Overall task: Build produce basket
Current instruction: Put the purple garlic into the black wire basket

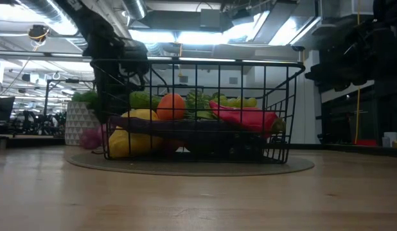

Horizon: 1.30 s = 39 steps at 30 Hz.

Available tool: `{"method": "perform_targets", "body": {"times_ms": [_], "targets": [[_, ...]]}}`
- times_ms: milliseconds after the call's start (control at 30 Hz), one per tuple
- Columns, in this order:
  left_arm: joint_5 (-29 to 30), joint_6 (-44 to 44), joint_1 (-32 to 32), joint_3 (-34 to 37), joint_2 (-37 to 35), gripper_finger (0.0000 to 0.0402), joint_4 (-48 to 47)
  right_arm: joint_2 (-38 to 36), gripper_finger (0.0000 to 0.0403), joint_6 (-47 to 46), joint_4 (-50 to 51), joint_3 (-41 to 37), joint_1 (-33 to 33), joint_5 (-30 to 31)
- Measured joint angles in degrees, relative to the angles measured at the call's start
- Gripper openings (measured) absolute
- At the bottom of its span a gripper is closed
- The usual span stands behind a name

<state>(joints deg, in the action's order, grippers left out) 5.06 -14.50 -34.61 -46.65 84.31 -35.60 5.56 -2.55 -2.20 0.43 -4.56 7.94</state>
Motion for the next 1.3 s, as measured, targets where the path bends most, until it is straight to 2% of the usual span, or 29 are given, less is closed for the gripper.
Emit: {"method": "perform_targets", "body": {"times_ms": [167, 300, 400, 567, 600, 867, 1300], "targets": [[-0.1, -1.6, 0.0, 0.1, 3.1, 0.0212, 2.9, 0.0, 0.0184, 0.0, 0.0, 0.0, 0.0, 0.0], [0.0, -4.8, 0.3, 0.1, 4.5, 0.0187, 3.1, 0.0, 0.0184, 0.0, 0.0, 0.0, 0.0, 0.0], [0.0, -6.6, 0.9, 0.1, 4.5, 0.0141, 3.1, 0.0, 0.0184, 0.0, 0.0, 0.0, 0.0, 0.0], [0.4, -9.4, 2.1, 0.1, 3.9, 0.0026, 3.2, 0.0, 0.0184, 0.0, 0.0, 0.0, 0.0, 0.0], [0.7, -9.6, 2.4, 0.1, 3.6, 0.0015, 3.3, 0.0, 0.0184, 0.0, 0.0, 0.0, 0.0, 0.0], [8.8, -10.8, 5.0, -2.7, -0.6, 0.0004, 1.7, 0.0, 0.0184, 0.0, 0.0, 0.0, 0.0, 0.0], [16.5, -9.1, 12.3, -12.3, -8.5, 0.0001, -2.5, 0.0, 0.0184, 0.0, 0.0, 0.0, 0.0, 0.0]]}}
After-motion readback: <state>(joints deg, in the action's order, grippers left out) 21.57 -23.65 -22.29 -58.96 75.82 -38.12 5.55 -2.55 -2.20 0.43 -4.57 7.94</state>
